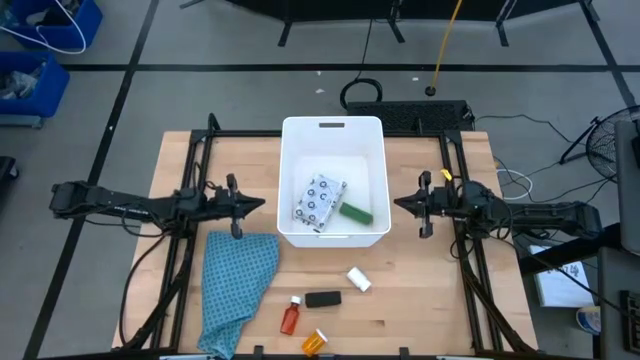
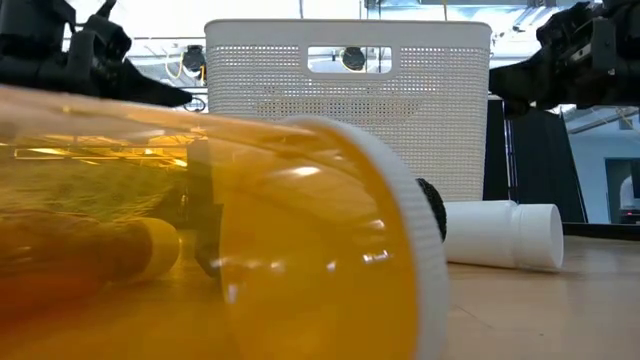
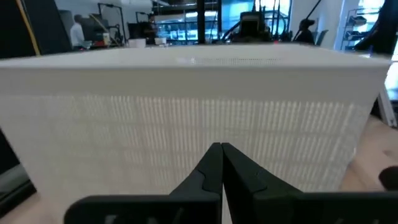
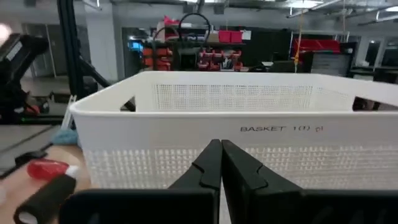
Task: Pick & place medical supplies in basket/bin
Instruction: Put the white pill bottle into the white bin
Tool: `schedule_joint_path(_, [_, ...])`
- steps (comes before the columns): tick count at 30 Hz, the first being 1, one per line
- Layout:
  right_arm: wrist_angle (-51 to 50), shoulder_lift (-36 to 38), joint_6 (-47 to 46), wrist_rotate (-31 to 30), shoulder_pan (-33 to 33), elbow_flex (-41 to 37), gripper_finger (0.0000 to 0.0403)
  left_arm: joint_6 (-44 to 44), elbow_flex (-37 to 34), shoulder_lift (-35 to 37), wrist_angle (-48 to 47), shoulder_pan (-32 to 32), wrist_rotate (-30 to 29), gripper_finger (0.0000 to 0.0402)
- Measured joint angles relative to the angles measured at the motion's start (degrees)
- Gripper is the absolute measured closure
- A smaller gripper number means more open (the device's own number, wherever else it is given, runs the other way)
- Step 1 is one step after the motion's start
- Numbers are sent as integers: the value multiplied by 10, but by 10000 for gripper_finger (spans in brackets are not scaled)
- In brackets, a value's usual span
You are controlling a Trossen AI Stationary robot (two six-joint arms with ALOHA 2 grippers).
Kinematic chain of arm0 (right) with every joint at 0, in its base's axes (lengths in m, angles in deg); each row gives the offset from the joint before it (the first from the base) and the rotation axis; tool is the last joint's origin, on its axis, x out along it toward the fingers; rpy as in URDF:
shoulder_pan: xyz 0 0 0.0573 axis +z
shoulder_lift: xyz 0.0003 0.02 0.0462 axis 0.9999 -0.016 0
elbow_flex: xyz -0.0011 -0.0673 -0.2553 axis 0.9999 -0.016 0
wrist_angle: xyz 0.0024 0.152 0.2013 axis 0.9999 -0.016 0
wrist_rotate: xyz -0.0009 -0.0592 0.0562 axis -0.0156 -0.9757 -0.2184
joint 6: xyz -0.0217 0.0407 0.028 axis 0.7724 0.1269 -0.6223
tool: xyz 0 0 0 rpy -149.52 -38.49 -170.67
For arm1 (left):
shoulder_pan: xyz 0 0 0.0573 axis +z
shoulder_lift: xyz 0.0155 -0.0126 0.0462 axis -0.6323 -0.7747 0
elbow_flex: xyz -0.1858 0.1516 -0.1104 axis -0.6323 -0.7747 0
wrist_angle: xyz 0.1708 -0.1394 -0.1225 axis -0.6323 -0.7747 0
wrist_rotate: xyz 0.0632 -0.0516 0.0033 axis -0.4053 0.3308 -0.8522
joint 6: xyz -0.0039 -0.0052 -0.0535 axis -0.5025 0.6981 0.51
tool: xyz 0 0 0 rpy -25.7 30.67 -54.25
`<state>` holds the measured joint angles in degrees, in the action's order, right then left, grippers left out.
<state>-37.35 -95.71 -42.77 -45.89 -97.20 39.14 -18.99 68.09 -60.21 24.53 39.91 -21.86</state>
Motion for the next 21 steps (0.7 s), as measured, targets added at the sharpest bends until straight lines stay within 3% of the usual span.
schedule_joint_path(4, [-79, -7, 8, -4, 26, 70, 403, -1, 0, -1, -6, 0, -2, 391])
schedule_joint_path(11, [-297, -69, 34, -125, 148, 259, 400, -9, 0, -1, -20, 0, 24, 382])
schedule_joint_path(15, [-380, -149, -11, -196, 249, 350, 384, -34, 0, -1, -21, 0, 11, 389])
schedule_joint_path(21, [-400, -302, -64, -335, 398, 425, 329, -48, 1, -1, -22, 0, -6, 397])
